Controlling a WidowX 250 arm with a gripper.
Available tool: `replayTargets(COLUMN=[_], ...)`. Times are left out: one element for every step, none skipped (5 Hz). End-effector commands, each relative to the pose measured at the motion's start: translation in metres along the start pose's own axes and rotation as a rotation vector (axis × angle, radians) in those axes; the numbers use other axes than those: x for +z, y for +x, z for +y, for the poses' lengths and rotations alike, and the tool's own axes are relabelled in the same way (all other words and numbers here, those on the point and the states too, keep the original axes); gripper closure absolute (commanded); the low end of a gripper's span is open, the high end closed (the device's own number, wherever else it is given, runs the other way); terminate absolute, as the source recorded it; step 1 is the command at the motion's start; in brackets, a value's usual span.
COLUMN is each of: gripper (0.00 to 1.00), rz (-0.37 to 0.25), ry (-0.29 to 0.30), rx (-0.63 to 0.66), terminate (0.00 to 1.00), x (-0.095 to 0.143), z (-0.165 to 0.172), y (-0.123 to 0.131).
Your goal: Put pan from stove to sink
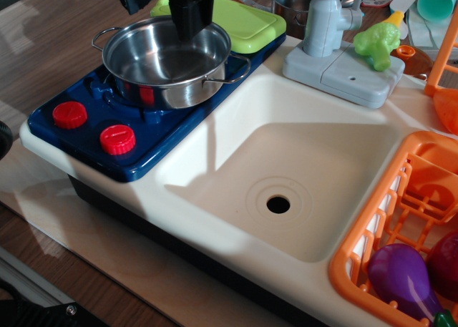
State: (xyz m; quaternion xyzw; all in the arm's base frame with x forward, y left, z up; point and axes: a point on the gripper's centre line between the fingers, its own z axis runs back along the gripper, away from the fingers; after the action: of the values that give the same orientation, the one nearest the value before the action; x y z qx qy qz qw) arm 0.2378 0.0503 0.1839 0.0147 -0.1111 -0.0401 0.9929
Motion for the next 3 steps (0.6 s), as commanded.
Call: replayTargets(gripper=[0.00,0.00,0.00], rz=[0.000,0.016,0.013], ry=[0.000,0.062,0.093], rx=[0.000,0.097,0.156], terminate=[0.00,0.00,0.00], x=[0.000,0.003,0.000], z=[0.000,0.008,0.019], y=[0.000,0.008,0.016])
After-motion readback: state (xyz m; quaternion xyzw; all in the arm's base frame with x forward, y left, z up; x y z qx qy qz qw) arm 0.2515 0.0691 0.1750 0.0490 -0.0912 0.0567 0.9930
